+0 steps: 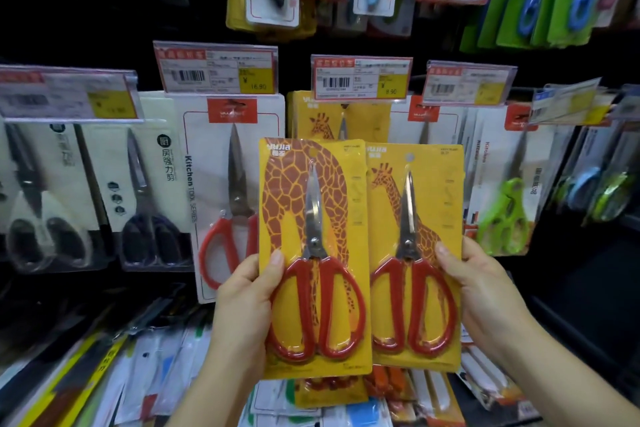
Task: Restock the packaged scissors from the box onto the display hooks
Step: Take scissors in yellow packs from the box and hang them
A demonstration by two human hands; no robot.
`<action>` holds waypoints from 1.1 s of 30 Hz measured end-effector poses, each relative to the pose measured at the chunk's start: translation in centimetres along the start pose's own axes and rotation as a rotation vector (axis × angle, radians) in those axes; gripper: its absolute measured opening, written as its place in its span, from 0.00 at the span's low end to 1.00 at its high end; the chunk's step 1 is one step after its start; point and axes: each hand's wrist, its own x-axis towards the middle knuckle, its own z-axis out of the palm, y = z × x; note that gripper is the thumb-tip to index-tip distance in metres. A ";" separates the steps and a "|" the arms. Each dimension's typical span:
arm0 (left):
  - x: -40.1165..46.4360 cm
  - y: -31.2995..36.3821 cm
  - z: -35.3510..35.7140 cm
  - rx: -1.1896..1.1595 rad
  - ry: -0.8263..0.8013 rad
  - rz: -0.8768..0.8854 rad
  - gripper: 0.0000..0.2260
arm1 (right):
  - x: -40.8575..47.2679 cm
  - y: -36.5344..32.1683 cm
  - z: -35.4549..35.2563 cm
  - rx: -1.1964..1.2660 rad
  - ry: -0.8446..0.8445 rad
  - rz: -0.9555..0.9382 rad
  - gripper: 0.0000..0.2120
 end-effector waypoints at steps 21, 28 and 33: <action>3.0 4.0 6.9 0.069 0.002 0.067 0.09 | -1.1 1.3 -3.7 0.035 0.058 0.057 0.14; 2.2 3.0 8.2 0.101 -0.001 0.078 0.09 | -1.5 1.5 -4.7 0.068 0.066 0.057 0.15; 3.1 3.4 8.0 0.083 0.061 0.147 0.11 | -1.8 1.6 -5.2 0.066 0.086 0.071 0.13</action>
